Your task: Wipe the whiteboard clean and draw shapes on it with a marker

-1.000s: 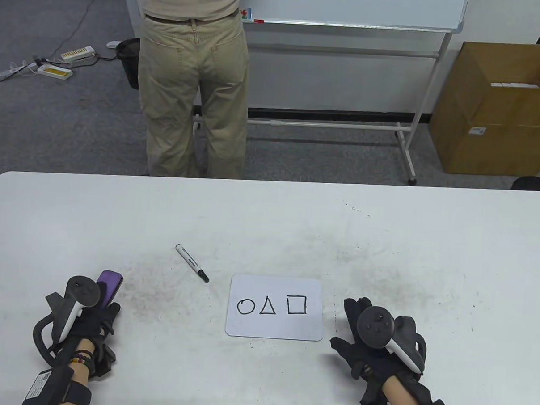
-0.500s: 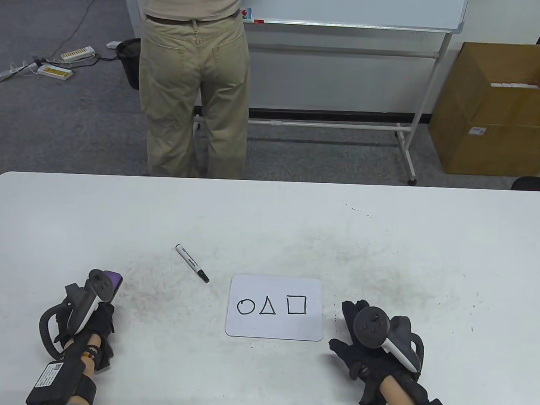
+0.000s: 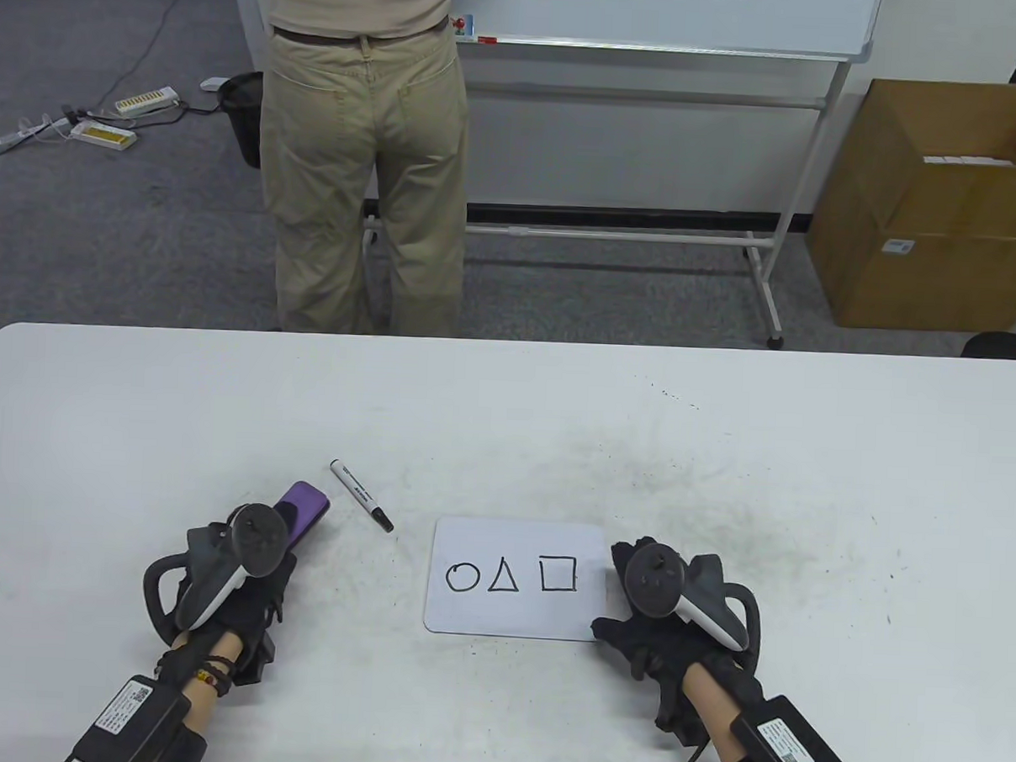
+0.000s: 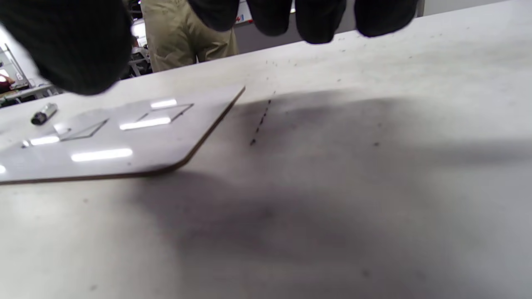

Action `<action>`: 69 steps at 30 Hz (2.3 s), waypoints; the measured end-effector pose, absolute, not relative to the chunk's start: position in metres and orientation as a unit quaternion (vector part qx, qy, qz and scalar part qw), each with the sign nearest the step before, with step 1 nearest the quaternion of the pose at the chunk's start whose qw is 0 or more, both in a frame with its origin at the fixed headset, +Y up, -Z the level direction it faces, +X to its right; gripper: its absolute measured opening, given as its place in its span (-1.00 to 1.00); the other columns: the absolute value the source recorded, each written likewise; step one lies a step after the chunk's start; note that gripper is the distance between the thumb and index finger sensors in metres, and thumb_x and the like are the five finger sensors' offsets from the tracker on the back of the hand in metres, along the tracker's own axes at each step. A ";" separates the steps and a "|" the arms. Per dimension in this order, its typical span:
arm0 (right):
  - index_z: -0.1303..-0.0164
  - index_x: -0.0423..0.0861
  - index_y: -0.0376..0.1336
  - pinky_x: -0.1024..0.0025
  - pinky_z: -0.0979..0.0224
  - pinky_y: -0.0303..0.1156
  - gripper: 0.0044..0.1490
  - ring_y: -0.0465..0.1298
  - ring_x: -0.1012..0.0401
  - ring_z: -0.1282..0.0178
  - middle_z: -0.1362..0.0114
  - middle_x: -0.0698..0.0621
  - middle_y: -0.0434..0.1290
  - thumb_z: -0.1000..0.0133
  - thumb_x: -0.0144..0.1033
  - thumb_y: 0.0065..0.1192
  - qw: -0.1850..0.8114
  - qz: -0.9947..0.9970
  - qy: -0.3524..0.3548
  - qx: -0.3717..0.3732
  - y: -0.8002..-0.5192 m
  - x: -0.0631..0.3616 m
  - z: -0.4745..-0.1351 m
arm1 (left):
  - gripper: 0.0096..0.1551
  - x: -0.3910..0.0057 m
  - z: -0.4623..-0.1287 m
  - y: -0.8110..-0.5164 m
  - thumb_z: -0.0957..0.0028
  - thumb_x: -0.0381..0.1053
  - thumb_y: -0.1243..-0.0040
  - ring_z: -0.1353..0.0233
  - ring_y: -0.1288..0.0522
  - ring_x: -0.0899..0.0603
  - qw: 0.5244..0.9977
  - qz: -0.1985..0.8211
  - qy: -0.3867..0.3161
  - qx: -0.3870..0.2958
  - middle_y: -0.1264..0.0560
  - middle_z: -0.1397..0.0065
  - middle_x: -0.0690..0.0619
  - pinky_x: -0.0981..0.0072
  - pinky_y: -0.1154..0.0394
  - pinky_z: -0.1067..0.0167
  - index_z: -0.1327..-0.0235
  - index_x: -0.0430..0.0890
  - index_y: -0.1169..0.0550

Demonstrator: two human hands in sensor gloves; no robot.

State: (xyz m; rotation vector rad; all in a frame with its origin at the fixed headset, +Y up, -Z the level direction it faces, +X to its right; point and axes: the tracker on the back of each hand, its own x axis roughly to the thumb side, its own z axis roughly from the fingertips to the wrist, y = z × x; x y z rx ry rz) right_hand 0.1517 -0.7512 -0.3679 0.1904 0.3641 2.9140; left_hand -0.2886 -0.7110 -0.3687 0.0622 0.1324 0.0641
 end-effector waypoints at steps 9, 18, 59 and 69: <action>-0.62 0.05 -0.15 -0.23 -0.62 0.04 0.30 -0.01 -0.10 -0.77 -0.74 -0.04 -0.12 0.21 0.34 0.33 0.052 0.977 0.169 0.118 -0.773 0.132 -0.386 | -0.29 -0.214 -0.360 -0.703 0.20 0.13 -0.36 -0.47 -0.50 -0.22 0.997 0.029 -0.066 0.037 -0.39 -0.58 -0.06 -0.13 -0.45 -0.41 -0.32 0.26 -0.43; -0.61 0.05 -0.14 -0.23 -0.62 0.03 0.28 -0.04 -0.08 -0.78 -0.74 -0.02 -0.13 0.21 0.35 0.29 0.030 0.978 0.168 0.117 -0.777 0.131 -0.382 | -0.30 -0.121 -0.372 -0.721 0.20 0.12 -0.35 -0.49 -0.49 -0.21 0.984 -0.004 -0.181 -0.004 -0.38 -0.59 -0.04 -0.13 -0.44 -0.42 -0.31 0.27 -0.43; -0.56 0.05 0.00 -0.20 -0.58 0.17 0.24 0.08 -0.06 -0.77 -0.73 0.01 -0.01 0.27 0.40 0.32 0.010 0.983 0.140 0.118 -0.775 0.128 -0.383 | -0.33 -0.131 -0.381 -0.734 0.25 0.00 -0.44 -0.44 -0.57 -0.32 0.944 -0.192 -0.243 -0.113 -0.44 -0.54 -0.15 -0.16 -0.54 -0.28 -0.19 0.21 -0.45; -0.56 0.05 0.02 -0.20 -0.59 0.17 0.24 0.09 -0.06 -0.76 -0.73 0.01 0.01 0.28 0.38 0.35 0.016 0.983 0.139 0.115 -0.775 0.128 -0.384 | -0.33 -0.147 -0.393 -0.712 0.22 0.03 -0.41 -0.48 -0.51 -0.29 0.967 -0.099 -0.210 -0.104 -0.40 -0.57 -0.10 -0.16 -0.48 -0.34 -0.23 0.28 -0.47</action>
